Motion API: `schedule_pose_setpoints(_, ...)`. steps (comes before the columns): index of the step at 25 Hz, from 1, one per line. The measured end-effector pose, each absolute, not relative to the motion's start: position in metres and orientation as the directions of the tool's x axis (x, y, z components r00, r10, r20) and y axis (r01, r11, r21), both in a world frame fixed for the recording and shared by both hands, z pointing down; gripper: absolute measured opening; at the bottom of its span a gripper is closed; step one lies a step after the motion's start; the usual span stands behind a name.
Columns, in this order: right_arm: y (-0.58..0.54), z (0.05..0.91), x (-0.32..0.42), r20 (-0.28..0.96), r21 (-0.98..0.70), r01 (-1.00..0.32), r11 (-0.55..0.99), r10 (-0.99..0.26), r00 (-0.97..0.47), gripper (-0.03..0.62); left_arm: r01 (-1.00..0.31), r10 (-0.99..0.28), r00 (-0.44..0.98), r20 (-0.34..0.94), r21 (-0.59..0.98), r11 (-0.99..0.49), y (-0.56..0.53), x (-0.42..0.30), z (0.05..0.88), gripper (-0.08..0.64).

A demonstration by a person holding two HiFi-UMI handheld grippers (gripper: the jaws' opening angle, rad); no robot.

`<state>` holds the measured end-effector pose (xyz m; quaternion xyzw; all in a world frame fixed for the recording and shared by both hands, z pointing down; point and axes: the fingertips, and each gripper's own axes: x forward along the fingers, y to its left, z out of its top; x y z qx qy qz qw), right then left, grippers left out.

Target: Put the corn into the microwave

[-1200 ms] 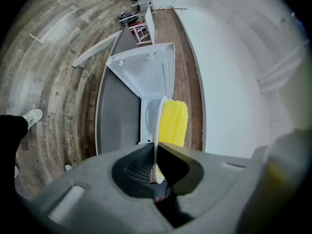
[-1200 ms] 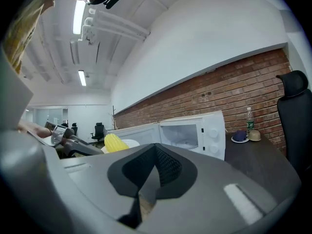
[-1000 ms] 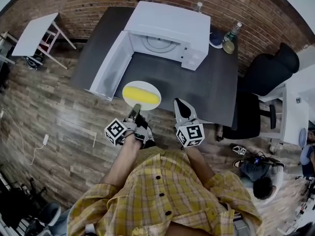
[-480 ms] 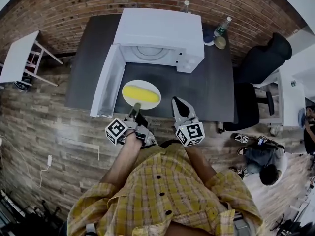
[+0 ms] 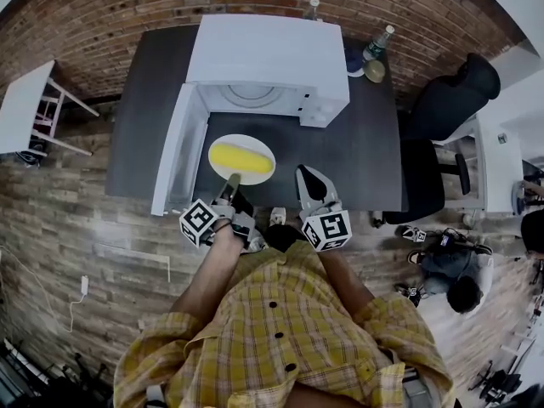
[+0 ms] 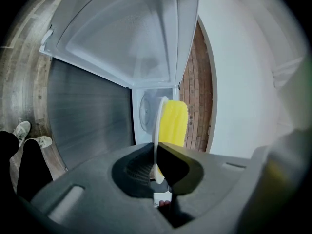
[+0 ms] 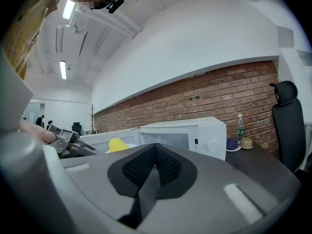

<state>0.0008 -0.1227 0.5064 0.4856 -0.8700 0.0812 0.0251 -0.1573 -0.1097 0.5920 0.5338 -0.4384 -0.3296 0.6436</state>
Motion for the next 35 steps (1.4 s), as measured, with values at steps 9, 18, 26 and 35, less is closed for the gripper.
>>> schedule_pose_setpoints(9, -0.157, 0.523, 0.002, 0.128, -0.128, -0.840, 0.527, -0.831, -0.541, -0.005, -0.044, -0.900, 0.371, 0.227, 0.973, 0.228, -0.146, -0.159, 0.607, 0.014)
schedule_pose_setpoints(18, -0.184, 0.534, 0.005, 0.147, -0.143, -0.835, 0.531, -0.823, -0.549, -0.005, -0.019, -0.913, 0.328, 0.242, 0.968, 0.250, -0.188, -0.155, 0.630, 0.014)
schedule_pose_setpoints(26, -0.201, 0.537, 0.007, 0.153, -0.140, -0.823, 0.550, -0.809, -0.567, -0.005, 0.002, -0.929, 0.283, 0.237, 0.969, 0.248, -0.230, -0.145, 0.642, 0.014)
schedule_pose_setpoints(35, -0.214, 0.540, 0.012, 0.159, -0.144, -0.820, 0.555, -0.804, -0.572, -0.005, 0.011, -0.941, 0.230, 0.249, 0.966, 0.259, -0.265, -0.139, 0.656, 0.013)
